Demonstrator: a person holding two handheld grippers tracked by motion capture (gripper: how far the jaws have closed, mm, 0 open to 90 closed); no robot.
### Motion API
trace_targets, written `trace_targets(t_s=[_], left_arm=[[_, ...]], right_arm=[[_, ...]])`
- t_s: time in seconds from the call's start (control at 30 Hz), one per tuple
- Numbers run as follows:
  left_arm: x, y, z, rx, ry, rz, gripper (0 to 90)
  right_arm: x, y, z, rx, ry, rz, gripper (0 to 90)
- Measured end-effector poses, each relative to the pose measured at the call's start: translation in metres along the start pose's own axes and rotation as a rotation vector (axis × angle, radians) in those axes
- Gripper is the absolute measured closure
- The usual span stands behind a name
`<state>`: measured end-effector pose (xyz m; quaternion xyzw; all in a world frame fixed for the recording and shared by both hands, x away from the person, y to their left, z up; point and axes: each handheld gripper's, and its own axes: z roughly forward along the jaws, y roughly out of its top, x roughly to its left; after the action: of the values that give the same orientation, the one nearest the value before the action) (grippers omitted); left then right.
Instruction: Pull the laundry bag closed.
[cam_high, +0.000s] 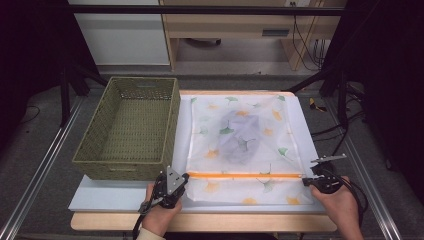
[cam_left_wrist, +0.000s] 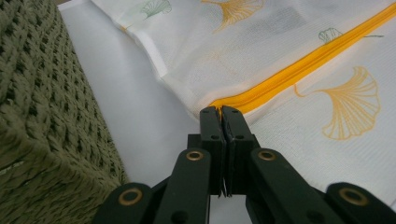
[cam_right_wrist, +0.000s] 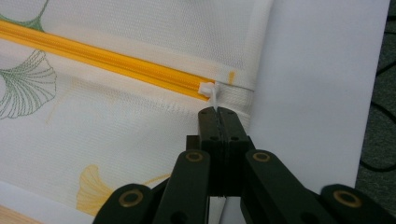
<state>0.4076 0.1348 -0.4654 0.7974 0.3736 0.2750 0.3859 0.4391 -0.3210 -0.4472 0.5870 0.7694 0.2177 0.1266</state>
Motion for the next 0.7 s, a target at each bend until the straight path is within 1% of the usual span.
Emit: trace_targets(t_s=[0.13,0.27,0.33,0.4,0.43,0.53,0.7], left_arm=[[-0.0008,-0.0003,0.0005,0.002,0.004,0.005,88.5],[-0.0008,-0.0001,0.0003,0.002,0.004,0.006,88.5],[-0.001,-0.0004,0.0005,0.003,0.004,0.005,88.5],[-0.0003,-0.0011,0.0002,0.005,-0.002,0.004,88.4],[-0.0005,-0.0013,0.0002,-0.004,-0.005,-0.004,88.2],[-0.0014,-0.0005,-0.0012,-0.015,-0.01,0.004,87.9],[-0.0025,-0.0004,-0.0013,-0.021,-0.017,0.005,86.8]], right_arm=[[-0.0006,-0.0002,0.0,0.012,0.011,0.034,90.0],[-0.002,-0.0007,0.0001,0.013,0.019,0.051,90.0],[-0.0021,-0.0006,0.0001,0.017,0.018,0.051,90.0],[-0.0002,-0.0005,0.0008,0.005,0.014,0.026,90.0],[-0.0001,-0.0005,0.0009,0.003,0.011,0.019,90.0],[0.0008,-0.0002,0.0016,-0.009,0.013,0.006,90.0],[0.0019,-0.0007,0.0023,-0.025,0.02,0.002,90.0]])
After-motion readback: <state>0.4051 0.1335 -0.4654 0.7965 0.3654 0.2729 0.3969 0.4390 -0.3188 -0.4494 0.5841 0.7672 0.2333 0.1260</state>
